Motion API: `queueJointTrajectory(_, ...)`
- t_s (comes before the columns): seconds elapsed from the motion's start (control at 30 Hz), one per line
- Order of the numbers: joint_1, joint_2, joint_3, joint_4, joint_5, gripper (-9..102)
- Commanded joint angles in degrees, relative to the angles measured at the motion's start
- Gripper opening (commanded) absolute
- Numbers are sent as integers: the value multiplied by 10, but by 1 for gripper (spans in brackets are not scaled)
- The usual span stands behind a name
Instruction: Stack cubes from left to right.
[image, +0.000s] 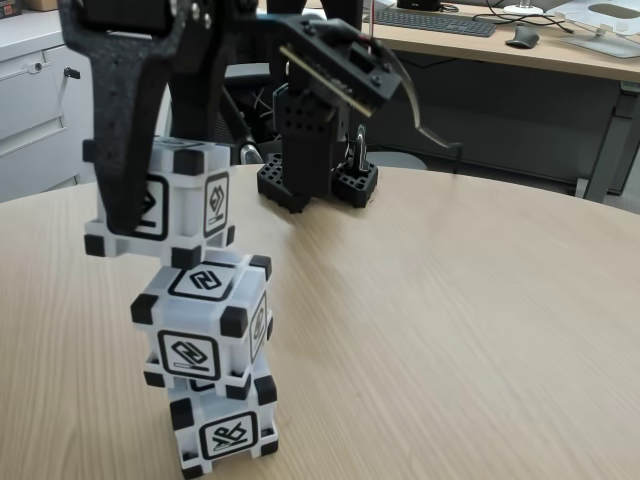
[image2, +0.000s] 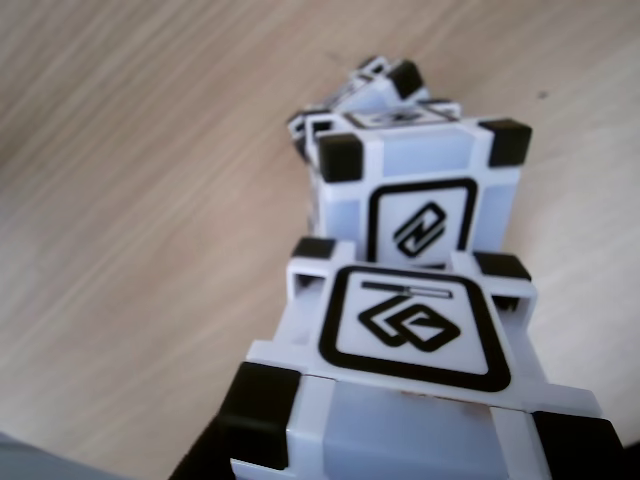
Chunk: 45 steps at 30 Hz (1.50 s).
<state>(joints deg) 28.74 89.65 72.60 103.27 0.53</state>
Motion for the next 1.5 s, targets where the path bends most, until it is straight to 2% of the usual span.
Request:
queueJointTrajectory(0.0,-2,11,-33,-7,-4,0)
queueJointTrajectory(0.8,-2,12,-84,-2,-31,0)
queueJointTrajectory(1.47,-52,4,-84,0,33,0)
